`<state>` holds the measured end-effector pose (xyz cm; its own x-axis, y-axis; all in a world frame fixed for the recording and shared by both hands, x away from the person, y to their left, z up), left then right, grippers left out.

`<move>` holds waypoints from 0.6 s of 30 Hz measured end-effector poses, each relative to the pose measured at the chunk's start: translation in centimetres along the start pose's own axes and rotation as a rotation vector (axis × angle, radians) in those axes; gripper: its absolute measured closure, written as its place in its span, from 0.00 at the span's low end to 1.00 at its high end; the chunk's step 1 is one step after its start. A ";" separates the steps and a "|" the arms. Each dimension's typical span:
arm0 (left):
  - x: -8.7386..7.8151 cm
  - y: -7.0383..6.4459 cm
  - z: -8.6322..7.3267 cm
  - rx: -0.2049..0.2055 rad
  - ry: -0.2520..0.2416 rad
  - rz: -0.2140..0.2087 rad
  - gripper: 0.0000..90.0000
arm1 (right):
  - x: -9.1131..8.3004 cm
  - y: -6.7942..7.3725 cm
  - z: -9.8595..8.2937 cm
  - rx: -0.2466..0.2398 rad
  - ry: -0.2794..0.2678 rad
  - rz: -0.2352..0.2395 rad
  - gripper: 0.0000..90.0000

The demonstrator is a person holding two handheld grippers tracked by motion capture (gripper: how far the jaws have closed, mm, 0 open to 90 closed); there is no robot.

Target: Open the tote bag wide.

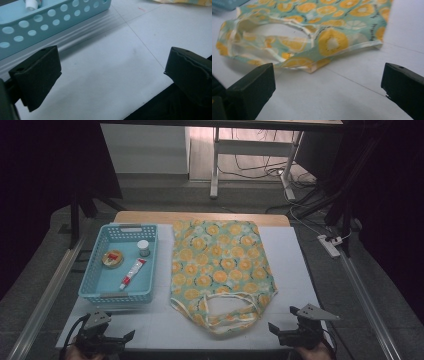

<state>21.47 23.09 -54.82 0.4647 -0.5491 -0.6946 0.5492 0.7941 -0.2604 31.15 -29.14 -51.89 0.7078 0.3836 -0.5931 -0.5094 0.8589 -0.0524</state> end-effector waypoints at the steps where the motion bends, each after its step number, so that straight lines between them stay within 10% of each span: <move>1: 0.0 0.0 0.0 0.000 0.000 0.000 0.01 | 0.0 0.1 0.0 -0.007 0.005 0.005 0.00; 18: 0.2 -0.3 0.0 0.028 0.025 0.003 0.01 | 0.1 0.2 0.0 -0.022 0.014 0.046 0.00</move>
<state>21.34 22.73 -54.87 0.4492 -0.5401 -0.7117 0.5673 0.7878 -0.2398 31.08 -28.93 -51.96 0.6765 0.4178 -0.6065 -0.5519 0.8328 -0.0420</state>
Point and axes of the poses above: each handheld gripper's, and its own axes: x roughly forward along the jaws, z roughly out of its top, y roughly to its left, the point moved 4 cm from there along x, roughly forward along the jaws, and after that the axes turned 13 degrees about -z, right-handed, at the moved point
